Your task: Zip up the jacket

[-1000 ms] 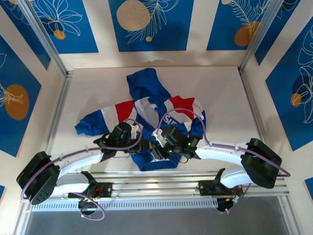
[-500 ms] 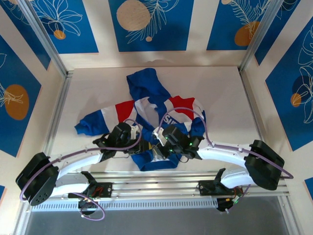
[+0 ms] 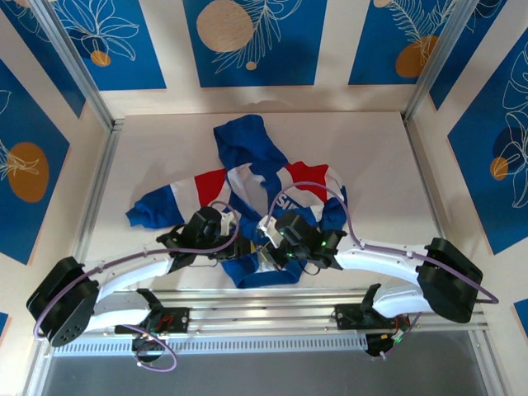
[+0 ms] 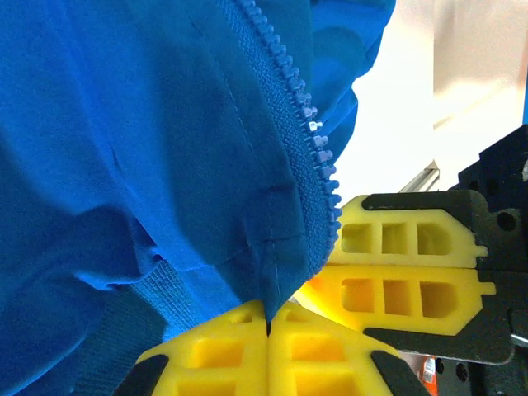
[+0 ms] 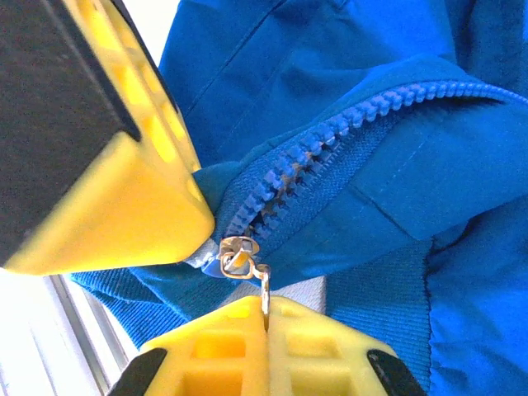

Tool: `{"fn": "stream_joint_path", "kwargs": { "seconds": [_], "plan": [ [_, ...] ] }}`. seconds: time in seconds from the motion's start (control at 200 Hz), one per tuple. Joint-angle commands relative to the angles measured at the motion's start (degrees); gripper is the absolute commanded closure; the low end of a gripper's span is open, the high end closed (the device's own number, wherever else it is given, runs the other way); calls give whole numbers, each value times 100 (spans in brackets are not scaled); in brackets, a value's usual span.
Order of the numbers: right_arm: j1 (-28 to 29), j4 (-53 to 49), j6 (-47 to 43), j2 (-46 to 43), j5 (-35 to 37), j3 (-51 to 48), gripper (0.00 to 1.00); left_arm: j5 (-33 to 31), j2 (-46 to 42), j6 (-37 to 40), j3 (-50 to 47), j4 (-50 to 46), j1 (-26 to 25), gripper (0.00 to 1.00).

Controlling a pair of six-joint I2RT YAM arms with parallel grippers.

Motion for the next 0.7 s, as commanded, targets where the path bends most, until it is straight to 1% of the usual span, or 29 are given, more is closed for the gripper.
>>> {"fn": "stream_joint_path", "kwargs": {
  "seconds": [0.0,0.215,0.31,0.465,0.605,0.695],
  "plan": [
    [-61,-199,-190,-170,9,97,100,133,-21,190,135,-232,3,100],
    [-88,-247,-379,-129,5,175,100,175,6,324,201,-352,-81,100],
    [-88,-246,-418,-121,18,192,100,97,13,417,264,-576,-114,100],
    [-85,-304,-421,-118,57,246,100,-1,39,457,242,-634,-210,100],
    [-45,-471,-303,-127,343,331,100,-240,87,574,338,-953,-345,100],
    [-51,-569,-298,-119,382,400,100,-467,44,603,364,-1204,-382,100]
  ]
}}
